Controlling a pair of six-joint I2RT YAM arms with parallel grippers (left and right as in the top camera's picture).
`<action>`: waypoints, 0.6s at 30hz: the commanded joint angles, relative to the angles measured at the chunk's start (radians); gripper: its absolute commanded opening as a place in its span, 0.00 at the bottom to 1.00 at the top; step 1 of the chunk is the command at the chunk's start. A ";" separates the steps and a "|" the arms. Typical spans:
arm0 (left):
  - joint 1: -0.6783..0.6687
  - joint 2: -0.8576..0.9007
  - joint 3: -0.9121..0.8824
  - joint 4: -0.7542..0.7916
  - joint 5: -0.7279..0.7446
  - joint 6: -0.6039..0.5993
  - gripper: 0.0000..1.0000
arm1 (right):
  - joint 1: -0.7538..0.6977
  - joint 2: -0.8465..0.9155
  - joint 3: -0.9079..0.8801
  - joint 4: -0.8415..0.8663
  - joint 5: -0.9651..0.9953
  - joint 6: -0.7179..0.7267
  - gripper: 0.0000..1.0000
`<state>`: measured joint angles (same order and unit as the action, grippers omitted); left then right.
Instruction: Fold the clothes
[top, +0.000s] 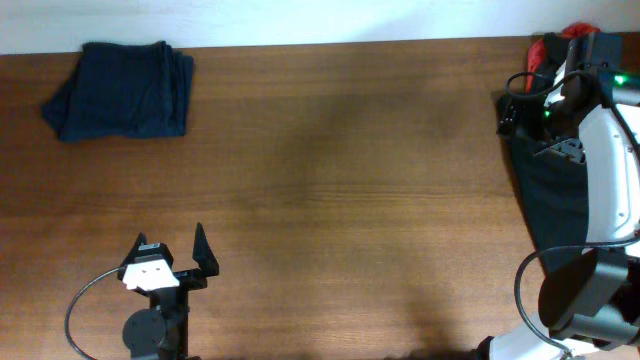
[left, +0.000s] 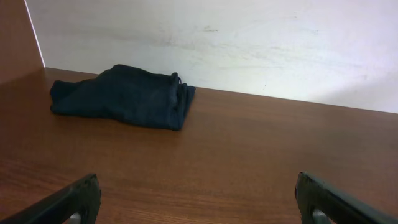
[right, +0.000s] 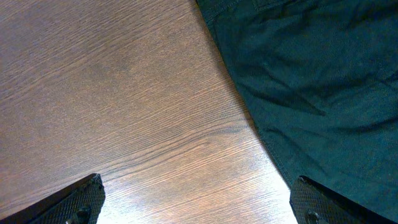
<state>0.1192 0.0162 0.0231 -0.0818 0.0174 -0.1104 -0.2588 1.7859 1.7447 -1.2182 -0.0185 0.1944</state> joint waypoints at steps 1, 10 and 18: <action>0.003 -0.011 -0.014 0.000 -0.014 -0.009 0.99 | -0.003 -0.063 0.013 0.003 0.008 0.000 0.99; 0.003 -0.011 -0.014 0.000 -0.014 -0.009 0.99 | -0.002 -0.696 0.012 0.002 0.008 0.000 0.99; 0.003 -0.011 -0.014 0.000 -0.014 -0.009 0.99 | 0.210 -1.181 -0.486 0.091 0.063 0.000 0.99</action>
<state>0.1192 0.0109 0.0185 -0.0830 0.0143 -0.1104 -0.1120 0.6930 1.4456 -1.1740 0.0448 0.1951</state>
